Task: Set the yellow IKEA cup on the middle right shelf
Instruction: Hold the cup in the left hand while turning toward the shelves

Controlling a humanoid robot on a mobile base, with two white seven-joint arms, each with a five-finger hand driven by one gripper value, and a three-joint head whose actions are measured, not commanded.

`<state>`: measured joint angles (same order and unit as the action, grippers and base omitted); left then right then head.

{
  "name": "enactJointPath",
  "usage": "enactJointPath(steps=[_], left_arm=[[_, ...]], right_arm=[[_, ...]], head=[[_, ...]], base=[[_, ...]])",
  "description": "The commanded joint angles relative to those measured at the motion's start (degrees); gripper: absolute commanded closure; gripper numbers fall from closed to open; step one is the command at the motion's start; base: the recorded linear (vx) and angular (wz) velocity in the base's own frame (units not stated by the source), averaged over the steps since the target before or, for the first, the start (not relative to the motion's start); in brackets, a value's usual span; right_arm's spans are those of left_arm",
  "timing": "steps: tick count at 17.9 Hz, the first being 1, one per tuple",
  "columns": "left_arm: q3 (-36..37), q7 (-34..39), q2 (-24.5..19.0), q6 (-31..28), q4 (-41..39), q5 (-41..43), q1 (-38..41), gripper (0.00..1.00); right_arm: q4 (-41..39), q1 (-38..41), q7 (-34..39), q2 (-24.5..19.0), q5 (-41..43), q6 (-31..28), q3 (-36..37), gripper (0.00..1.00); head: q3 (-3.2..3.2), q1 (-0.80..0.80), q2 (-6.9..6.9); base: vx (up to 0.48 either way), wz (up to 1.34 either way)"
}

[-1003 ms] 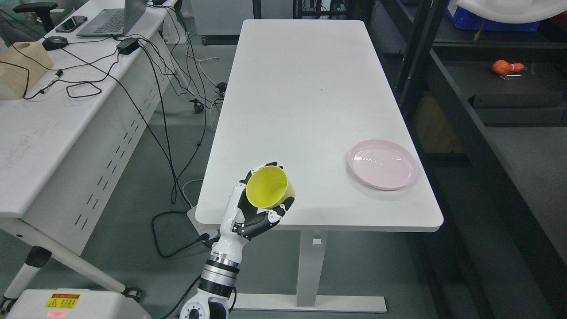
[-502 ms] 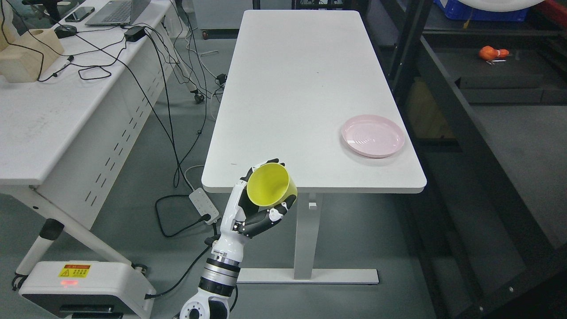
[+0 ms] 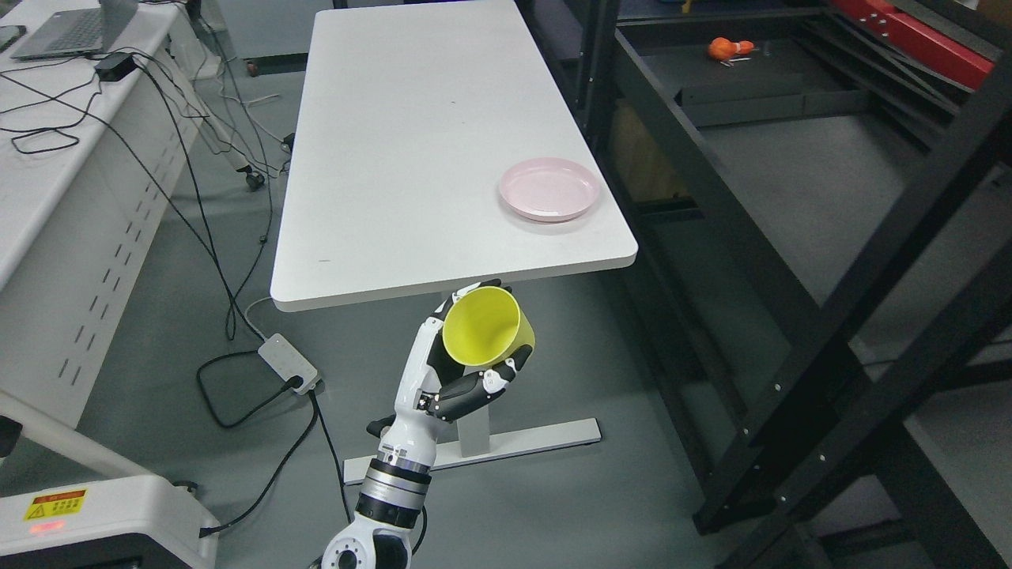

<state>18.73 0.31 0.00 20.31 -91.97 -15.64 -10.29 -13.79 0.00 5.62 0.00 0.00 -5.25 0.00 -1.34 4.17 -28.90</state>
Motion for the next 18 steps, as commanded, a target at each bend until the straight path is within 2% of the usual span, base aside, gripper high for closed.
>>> enactJointPath(steps=[1, 18], left_arm=[[0.25, 0.04, -1.00, 0.00, -1.10, 0.00, -0.08, 1.00], [2.01, 0.04, -1.00, 0.00, -3.12, 0.00, -0.43, 0.99]], right_arm=[[-0.01, 0.62, -12.30, 1.00, 1.41, -0.03, -0.97, 0.01], [-0.01, 0.62, -12.30, 1.00, 1.41, -0.03, -0.97, 0.01]], head=[[0.00, 0.00, 0.00], [0.00, 0.00, 0.00]], base=[[-0.180, -0.46], [-0.141, -0.42]])
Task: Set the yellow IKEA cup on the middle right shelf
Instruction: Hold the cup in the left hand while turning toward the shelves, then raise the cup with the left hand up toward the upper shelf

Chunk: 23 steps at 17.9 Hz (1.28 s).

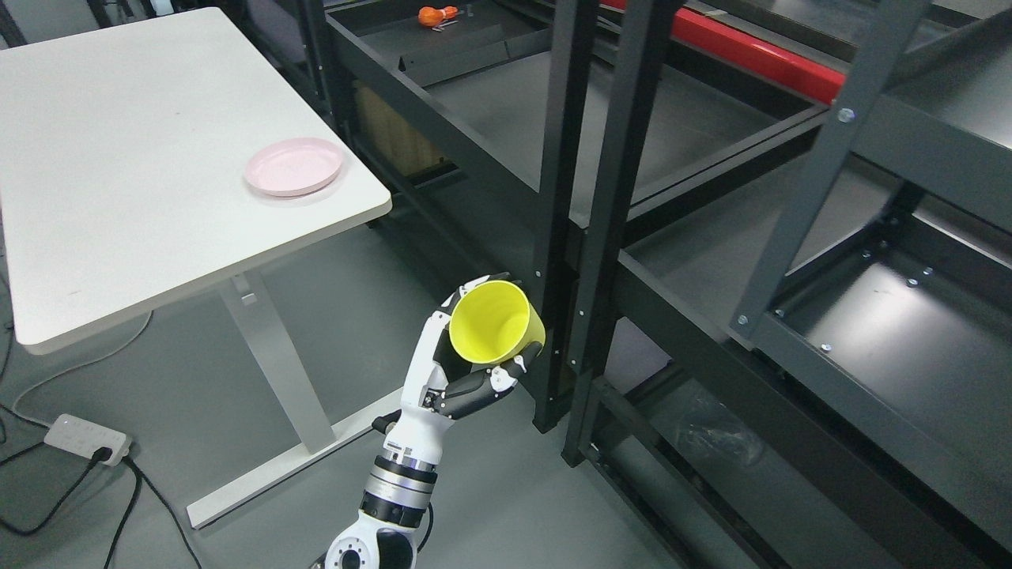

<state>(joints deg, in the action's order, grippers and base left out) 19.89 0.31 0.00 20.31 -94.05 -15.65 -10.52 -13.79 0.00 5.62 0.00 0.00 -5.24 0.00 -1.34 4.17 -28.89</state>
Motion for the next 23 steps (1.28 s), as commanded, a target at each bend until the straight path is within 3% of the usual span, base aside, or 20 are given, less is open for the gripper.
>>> enactJointPath(steps=[1, 23], left_arm=[[0.86, 0.04, -1.00, -0.01, -1.22, 0.00, -0.38, 0.99], [3.05, 0.13, -1.00, -0.01, -3.95, 0.00, -2.74, 1.00]], right_arm=[[-0.01, 0.62, -12.30, 1.00, 1.41, -0.04, -0.97, 0.01], [-0.01, 0.62, -12.30, 1.00, 1.41, -0.04, -0.97, 0.01]], head=[[0.00, 0.00, 0.00], [0.00, 0.00, 0.00]], base=[[-0.122, -0.40], [-0.080, -0.41]])
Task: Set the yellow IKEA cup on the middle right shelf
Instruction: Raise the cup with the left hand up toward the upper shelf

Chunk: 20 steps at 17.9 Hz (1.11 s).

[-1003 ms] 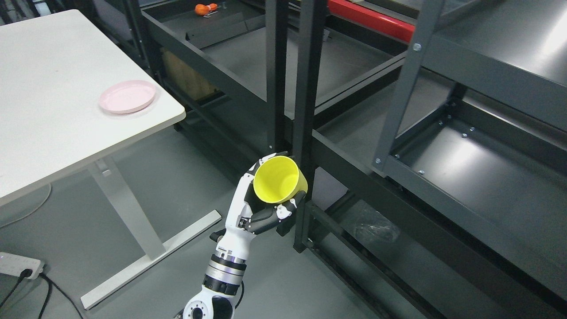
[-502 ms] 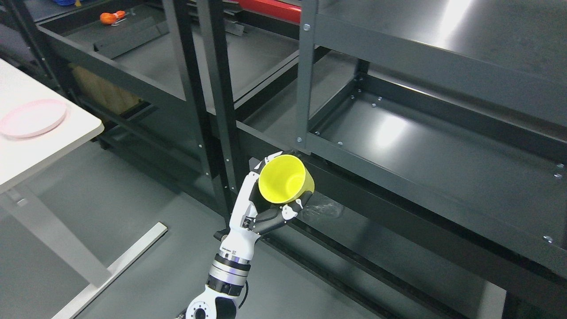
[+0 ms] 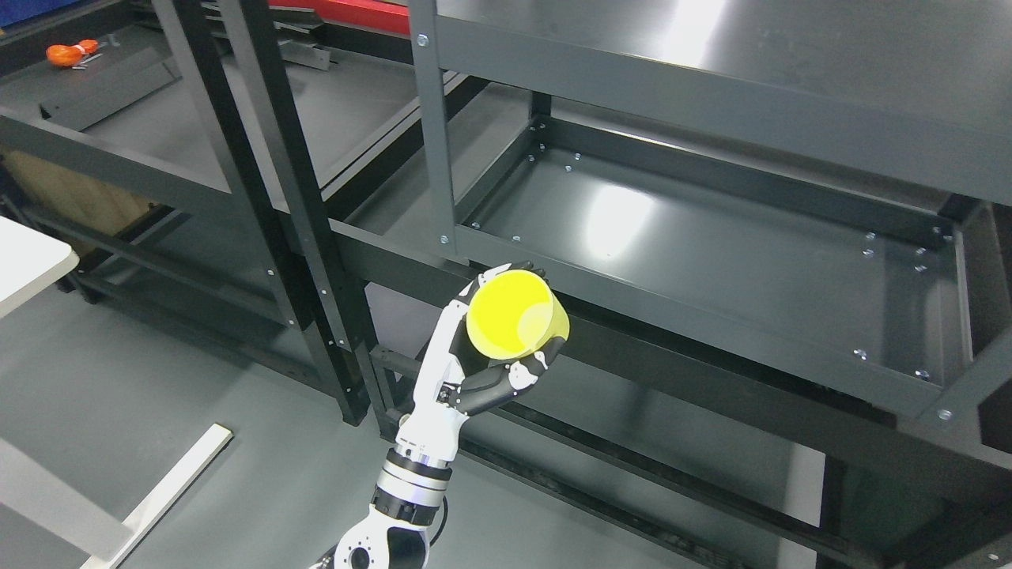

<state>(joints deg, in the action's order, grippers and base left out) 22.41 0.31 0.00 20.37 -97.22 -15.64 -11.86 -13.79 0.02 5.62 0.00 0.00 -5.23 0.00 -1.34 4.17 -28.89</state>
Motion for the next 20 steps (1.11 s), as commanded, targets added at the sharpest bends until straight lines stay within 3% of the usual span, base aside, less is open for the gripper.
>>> enactJointPath(steps=[1, 10, 20], left_arm=[[0.53, 0.13, -1.00, -0.06, -0.69, 0.00, -1.94, 1.00], [3.07, 0.13, -1.00, -0.06, -0.78, 0.00, -4.48, 0.99], [4.31, 0.13, -1.00, 0.02, -4.47, 0.70, -16.87, 0.99]], right_arm=[[-0.01, 0.59, -12.30, 1.00, 1.41, -0.04, -0.97, 0.01], [-0.01, 0.59, -12.30, 1.00, 1.41, -0.04, -0.97, 0.01], [-0.01, 0.59, -12.30, 1.00, 1.41, -0.04, -0.97, 0.01]], head=[[0.00, 0.00, 0.00], [0.00, 0.00, 0.00], [0.00, 0.00, 0.00]], base=[[-0.037, -0.18], [0.032, -0.05], [0.074, -0.35]])
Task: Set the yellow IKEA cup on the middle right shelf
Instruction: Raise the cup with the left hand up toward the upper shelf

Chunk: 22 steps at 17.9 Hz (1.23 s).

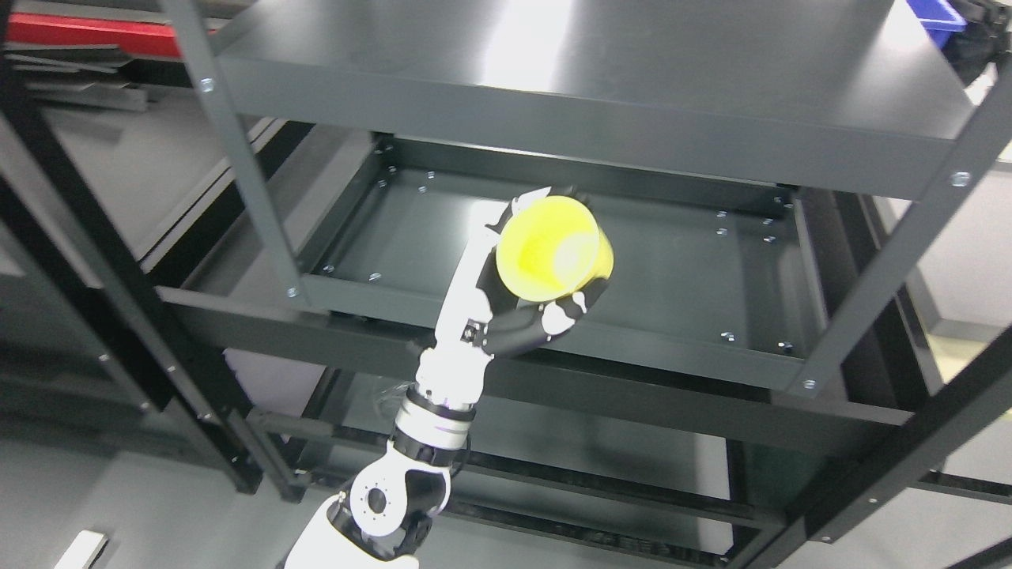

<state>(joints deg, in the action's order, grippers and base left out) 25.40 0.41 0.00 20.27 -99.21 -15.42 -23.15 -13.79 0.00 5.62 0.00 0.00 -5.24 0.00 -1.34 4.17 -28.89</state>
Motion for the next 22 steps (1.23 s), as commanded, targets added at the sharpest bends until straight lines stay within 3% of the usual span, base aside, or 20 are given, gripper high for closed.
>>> enactJointPath(steps=[1, 11, 17, 22], left_arm=[[1.32, 0.03, -1.00, 0.12, -2.47, 0.56, -6.46, 0.99], [8.17, -0.05, -1.00, 1.18, -2.47, 0.56, -15.95, 0.99], [4.32, 1.08, -1.00, 0.30, -2.47, 0.56, -22.89, 0.99], [-3.51, 8.80, -1.00, -11.01, -2.04, 0.56, -26.50, 1.00]], right_arm=[[-0.01, 0.61, -12.30, 1.00, 1.41, -0.04, -0.97, 0.01], [0.08, 0.61, -12.30, 1.00, 1.41, -0.04, -0.97, 0.01], [-0.01, 0.61, -12.30, 1.00, 1.41, -0.04, -0.97, 0.01], [-0.01, 0.61, -12.30, 1.00, 1.41, -0.04, -0.97, 0.01]], head=[[0.00, 0.00, 0.00], [0.00, 0.00, 0.01], [0.00, 0.00, 0.01], [0.00, 0.00, 0.01]], base=[[0.050, -0.23], [0.055, -0.17], [0.029, -0.04], [0.034, 0.01]])
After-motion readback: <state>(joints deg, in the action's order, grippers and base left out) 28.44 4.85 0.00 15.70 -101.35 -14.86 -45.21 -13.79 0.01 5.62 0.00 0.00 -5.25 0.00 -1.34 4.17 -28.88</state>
